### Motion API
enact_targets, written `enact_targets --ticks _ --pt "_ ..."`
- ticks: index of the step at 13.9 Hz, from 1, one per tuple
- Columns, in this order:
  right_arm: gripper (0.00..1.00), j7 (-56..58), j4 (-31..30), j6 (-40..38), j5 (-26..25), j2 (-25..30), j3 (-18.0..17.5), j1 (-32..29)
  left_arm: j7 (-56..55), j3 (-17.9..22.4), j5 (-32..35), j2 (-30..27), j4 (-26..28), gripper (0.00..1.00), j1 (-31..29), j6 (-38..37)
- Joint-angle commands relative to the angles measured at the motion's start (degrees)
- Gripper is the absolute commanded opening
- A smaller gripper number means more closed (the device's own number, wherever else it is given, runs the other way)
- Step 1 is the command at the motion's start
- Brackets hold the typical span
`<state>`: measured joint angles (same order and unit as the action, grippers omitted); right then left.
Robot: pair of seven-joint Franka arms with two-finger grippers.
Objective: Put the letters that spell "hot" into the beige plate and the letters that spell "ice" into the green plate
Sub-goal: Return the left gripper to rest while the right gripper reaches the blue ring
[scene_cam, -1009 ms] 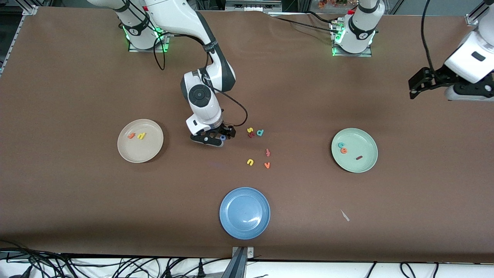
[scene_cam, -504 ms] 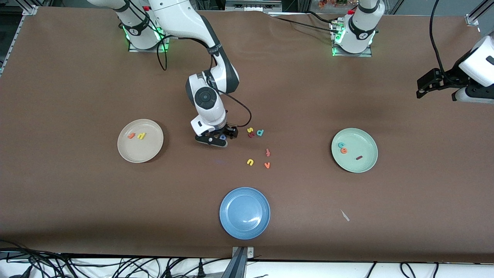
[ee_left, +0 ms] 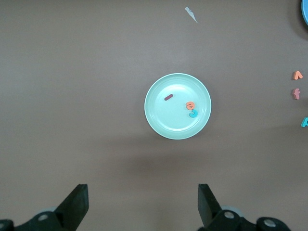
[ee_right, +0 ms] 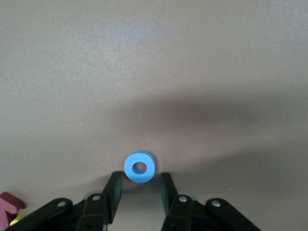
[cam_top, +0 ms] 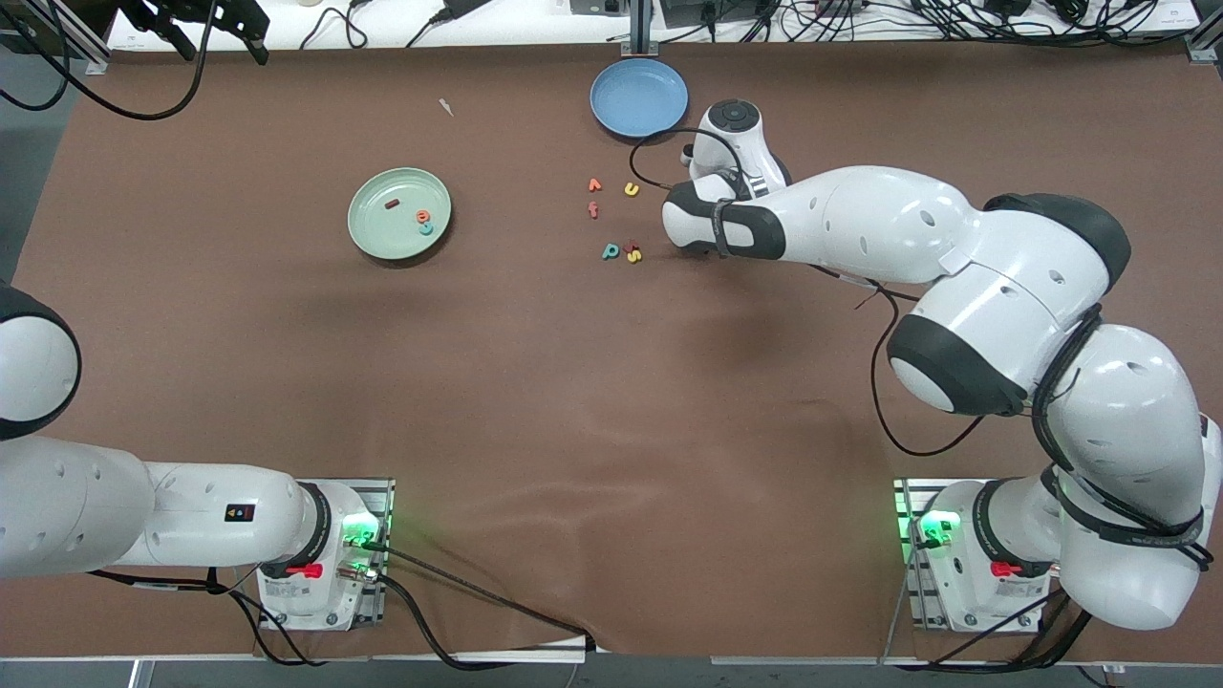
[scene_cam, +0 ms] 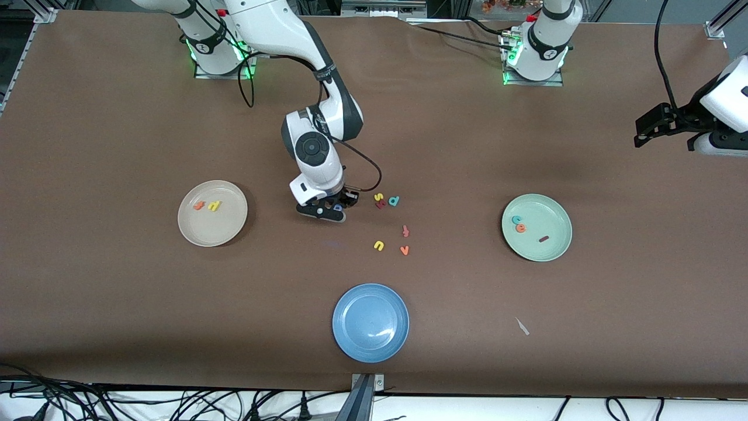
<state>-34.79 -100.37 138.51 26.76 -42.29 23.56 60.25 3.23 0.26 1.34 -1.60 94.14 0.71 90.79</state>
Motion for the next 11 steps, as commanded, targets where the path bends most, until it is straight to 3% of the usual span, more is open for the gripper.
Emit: enact_targets --ticks 1,5,11 --pt "0.29 0.6 0.35 -0.88 0.75 -0.61 -0.1 -0.13 0.73 0.44 -1.25 1.69 -2.99 1.0 0.34 -1.4" --pt "0.17 0.69 0.88 -1.05 0.75 -0.61 -0.1 -0.3 0.73 0.18 0.49 1.95 -3.26 1.0 0.87 -1.4" --pt "0.17 0.69 1.05 -1.14 0.75 -0.61 -0.1 -0.57 0.64 0.18 1.47 1.87 -3.26 1.0 0.52 -1.93"
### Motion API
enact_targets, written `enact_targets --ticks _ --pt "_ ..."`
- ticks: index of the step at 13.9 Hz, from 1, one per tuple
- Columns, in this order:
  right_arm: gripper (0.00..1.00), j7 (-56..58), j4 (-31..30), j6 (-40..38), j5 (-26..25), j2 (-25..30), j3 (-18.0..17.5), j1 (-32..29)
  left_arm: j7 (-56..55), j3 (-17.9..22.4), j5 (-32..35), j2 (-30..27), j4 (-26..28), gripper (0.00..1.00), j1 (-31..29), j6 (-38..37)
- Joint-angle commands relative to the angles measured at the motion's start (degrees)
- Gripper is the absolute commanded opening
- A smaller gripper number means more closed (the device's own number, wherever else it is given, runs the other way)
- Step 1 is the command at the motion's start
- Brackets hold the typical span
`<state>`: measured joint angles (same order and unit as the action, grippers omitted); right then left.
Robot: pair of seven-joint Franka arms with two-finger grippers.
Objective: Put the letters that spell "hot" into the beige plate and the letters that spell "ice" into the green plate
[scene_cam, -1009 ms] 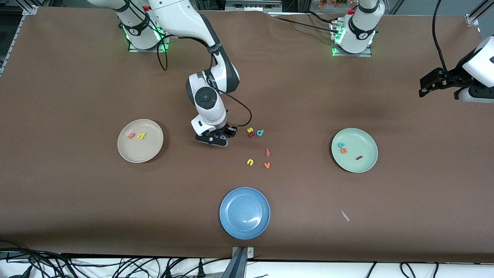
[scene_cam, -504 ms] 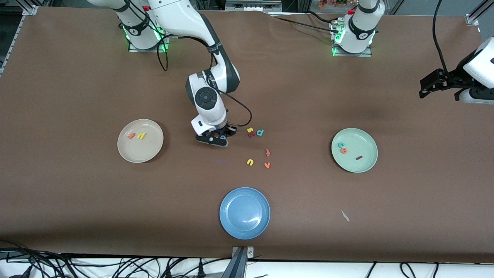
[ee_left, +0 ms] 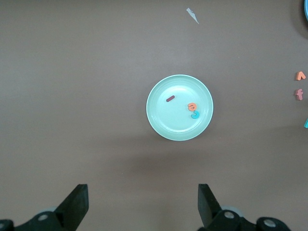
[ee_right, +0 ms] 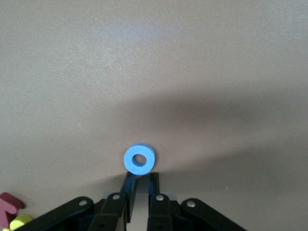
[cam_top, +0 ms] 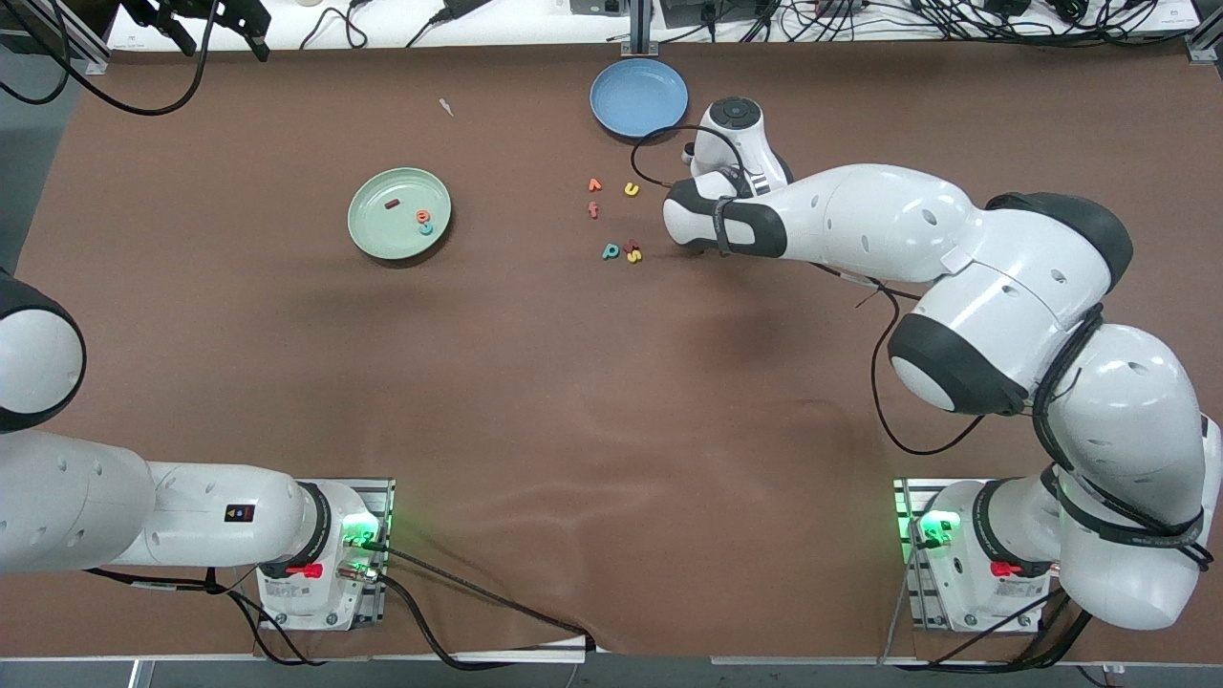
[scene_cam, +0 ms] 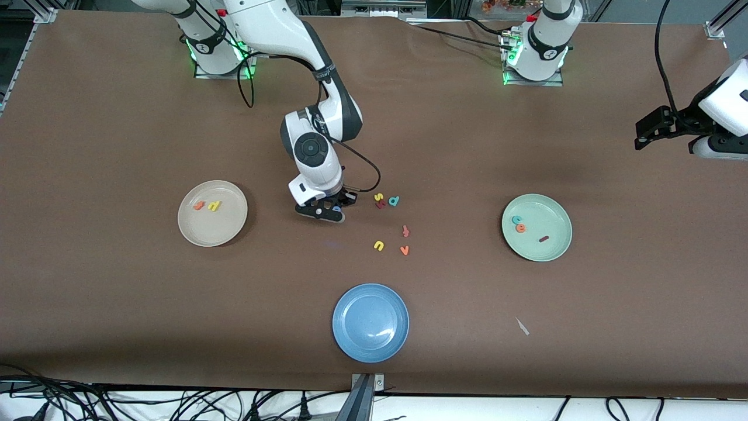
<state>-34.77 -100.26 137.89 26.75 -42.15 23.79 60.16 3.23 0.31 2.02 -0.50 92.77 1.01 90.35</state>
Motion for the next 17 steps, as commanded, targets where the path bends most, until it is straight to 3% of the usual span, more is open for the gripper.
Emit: enact_targets --ticks 1,2,4,6,17 --pt "0.18 0.67 1.03 -0.6 0.76 -0.57 -0.32 -0.66 0.64 0.13 0.8 0.76 -1.89 1.0 0.49 -1.49" --pt "0.22 0.67 1.73 -2.08 0.84 -0.31 -0.24 -0.66 0.64 0.13 0.8 0.76 -1.89 1.0 0.66 -1.49" --pt "0.51 0.58 4.79 -6.73 0.93 -0.3 0.03 -1.62 0.64 -0.04 0.8 0.76 -1.89 1.0 0.75 -1.49" --pt "0.67 0.76 5.34 -7.45 0.84 -0.39 0.03 -1.98 0.64 -0.04 0.71 0.76 -1.89 1.0 0.84 -1.49" --pt "0.7 1.9 5.51 -7.1 0.84 -1.27 -0.32 -3.3 1.17 0.13 0.62 0.67 -1.89 1.0 0.58 -1.58"
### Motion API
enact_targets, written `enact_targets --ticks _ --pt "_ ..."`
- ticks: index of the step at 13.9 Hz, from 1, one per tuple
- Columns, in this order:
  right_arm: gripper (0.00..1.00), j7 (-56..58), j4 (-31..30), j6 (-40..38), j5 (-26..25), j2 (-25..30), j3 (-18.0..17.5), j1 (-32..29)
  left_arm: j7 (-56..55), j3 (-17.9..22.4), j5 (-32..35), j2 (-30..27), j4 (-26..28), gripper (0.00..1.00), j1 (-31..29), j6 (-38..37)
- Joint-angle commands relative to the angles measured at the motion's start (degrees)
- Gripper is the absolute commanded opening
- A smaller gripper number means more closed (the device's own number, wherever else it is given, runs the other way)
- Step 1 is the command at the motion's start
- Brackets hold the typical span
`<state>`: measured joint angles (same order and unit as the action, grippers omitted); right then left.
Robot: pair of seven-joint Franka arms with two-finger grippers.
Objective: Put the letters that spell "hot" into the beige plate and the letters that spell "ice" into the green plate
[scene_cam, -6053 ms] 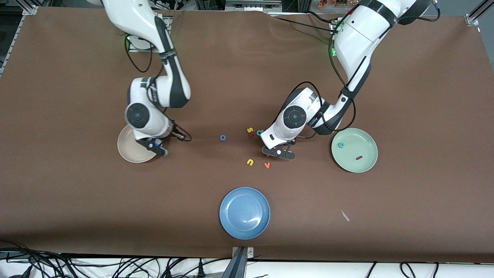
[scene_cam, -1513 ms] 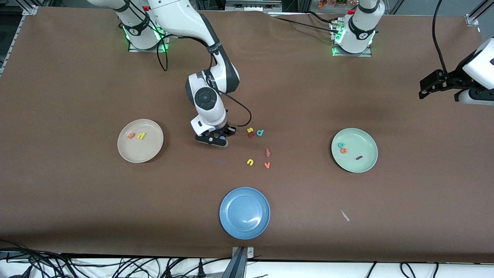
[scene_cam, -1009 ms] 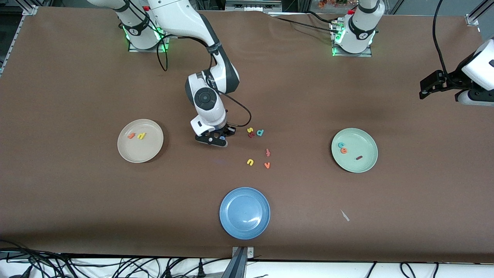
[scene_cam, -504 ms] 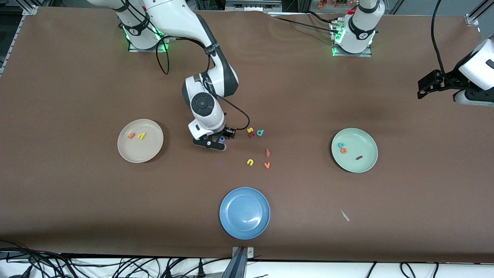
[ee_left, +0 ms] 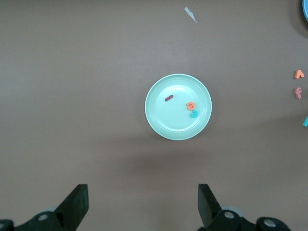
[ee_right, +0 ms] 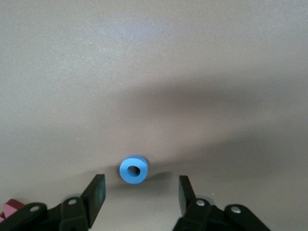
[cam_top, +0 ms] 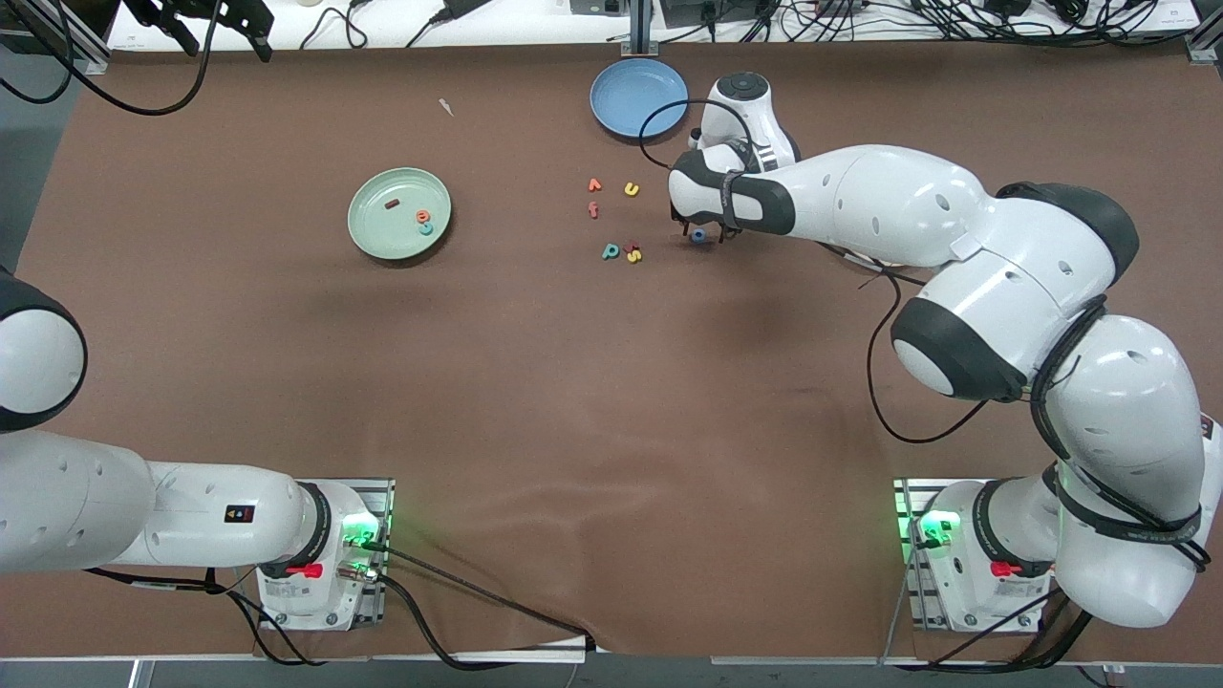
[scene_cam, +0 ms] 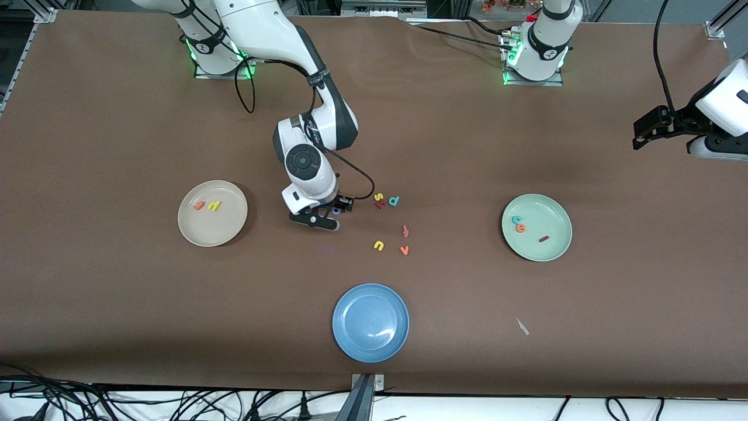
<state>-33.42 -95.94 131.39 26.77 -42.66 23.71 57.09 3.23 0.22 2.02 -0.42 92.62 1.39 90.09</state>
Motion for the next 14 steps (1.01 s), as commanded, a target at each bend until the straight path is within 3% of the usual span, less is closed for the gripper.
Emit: enact_targets --ticks 1,14 --pt "0.7 0.64 1.11 -0.52 0.83 -0.85 -0.33 -0.22 1.16 0.21 0.62 0.59 -1.74 1.0 0.02 -1.32" --pt "0.69 0.38 1.19 0.45 0.92 -2.17 -0.42 -0.22 1.25 0.21 0.53 0.68 -1.74 1.0 0.02 -2.02"
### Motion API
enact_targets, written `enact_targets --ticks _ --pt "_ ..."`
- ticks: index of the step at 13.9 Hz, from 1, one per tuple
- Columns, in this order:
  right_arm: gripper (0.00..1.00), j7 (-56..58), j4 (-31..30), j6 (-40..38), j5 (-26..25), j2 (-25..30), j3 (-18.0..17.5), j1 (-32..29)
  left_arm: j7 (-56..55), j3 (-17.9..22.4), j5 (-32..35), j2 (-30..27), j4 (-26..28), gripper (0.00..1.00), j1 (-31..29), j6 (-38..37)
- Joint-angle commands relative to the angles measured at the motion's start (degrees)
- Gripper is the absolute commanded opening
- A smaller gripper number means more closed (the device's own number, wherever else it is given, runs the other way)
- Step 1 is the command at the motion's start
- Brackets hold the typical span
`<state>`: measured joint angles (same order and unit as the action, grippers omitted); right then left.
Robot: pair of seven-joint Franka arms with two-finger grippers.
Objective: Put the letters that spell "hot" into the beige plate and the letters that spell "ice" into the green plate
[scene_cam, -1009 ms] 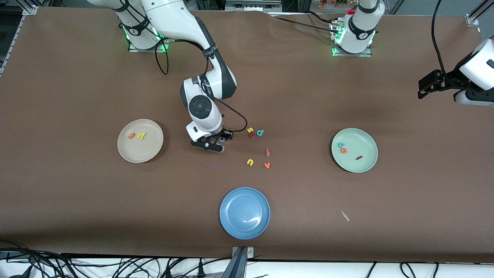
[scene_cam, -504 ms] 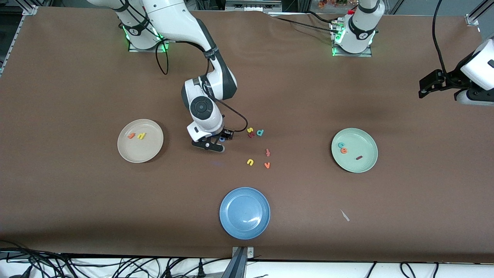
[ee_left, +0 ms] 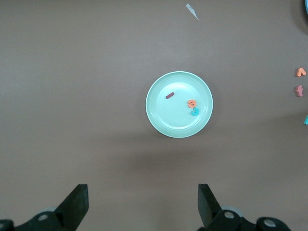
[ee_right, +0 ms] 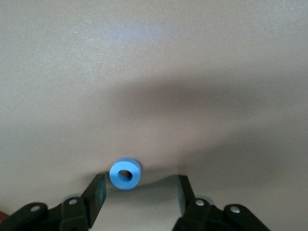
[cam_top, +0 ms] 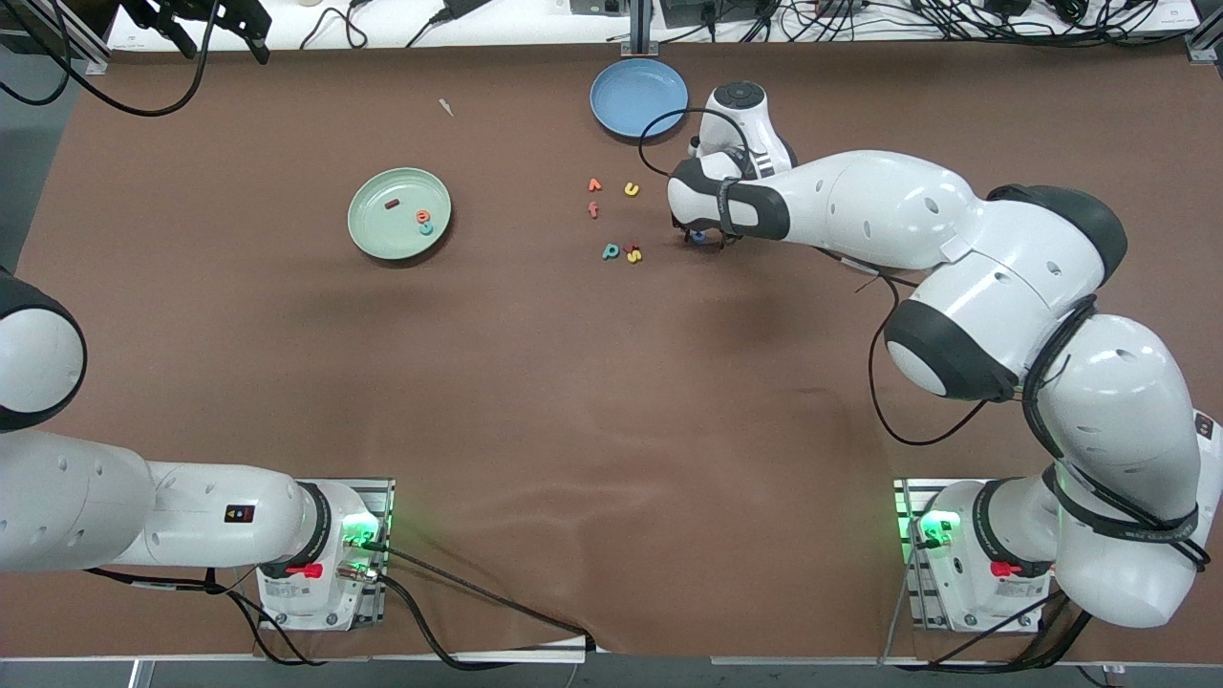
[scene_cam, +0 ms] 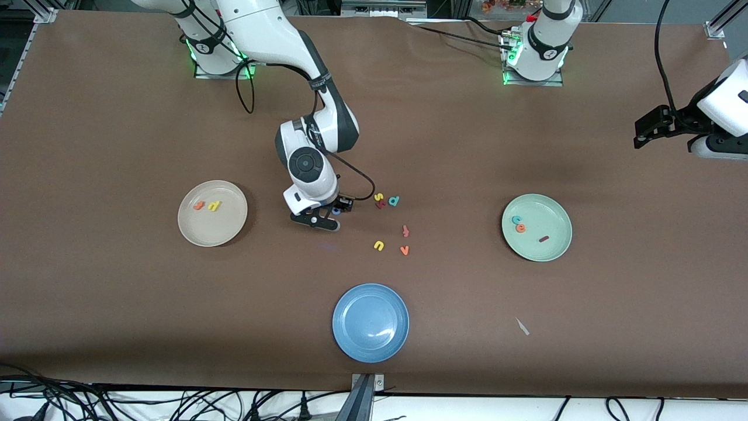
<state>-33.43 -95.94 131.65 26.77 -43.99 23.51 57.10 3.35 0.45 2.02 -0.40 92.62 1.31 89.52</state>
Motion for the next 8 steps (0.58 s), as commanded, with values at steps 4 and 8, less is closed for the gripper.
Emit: enact_targets --ticks 4,8 --pt "0.64 0.38 1.28 0.53 1.18 -1.36 -0.92 -0.32 1.13 -0.01 0.53 0.67 -1.74 1.0 0.09 -1.46" --pt "0.58 0.73 2.25 0.53 1.97 -1.98 -0.92 -0.32 1.13 -0.01 0.53 0.67 -1.74 1.0 0.09 -1.46"
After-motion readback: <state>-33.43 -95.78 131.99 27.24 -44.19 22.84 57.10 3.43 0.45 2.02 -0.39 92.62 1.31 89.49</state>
